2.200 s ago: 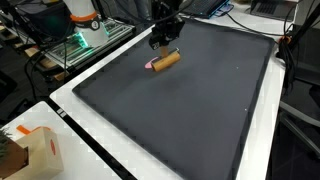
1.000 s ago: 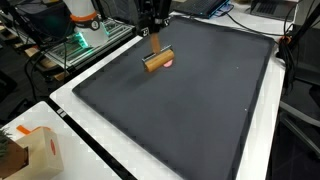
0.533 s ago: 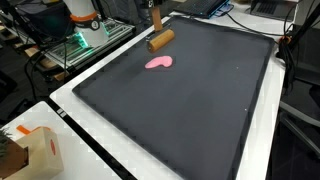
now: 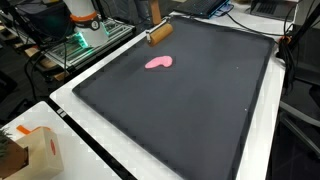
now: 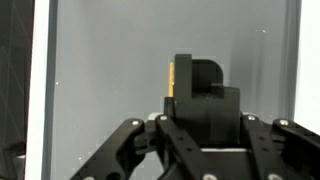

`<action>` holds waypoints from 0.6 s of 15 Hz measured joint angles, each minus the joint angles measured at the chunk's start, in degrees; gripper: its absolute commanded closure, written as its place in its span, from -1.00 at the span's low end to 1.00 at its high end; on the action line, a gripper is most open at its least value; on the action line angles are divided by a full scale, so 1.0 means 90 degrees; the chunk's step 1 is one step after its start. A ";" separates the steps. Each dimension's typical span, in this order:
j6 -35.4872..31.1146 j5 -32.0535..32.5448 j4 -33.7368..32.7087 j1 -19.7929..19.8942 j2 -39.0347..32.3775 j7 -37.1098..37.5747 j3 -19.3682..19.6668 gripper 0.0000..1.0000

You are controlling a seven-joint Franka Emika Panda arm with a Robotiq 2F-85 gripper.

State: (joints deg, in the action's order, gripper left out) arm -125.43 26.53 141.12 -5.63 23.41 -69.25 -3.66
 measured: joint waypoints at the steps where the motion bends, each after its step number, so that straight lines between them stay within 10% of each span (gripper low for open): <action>1: 0.0000 0.0000 0.0000 0.0000 0.0000 -0.0002 0.0000 0.52; 9: -0.0720 0.0066 0.0404 -0.0113 -0.0191 -0.0694 0.0126 0.52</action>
State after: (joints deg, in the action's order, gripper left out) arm -131.92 27.12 144.76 -6.65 21.69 -75.50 -2.53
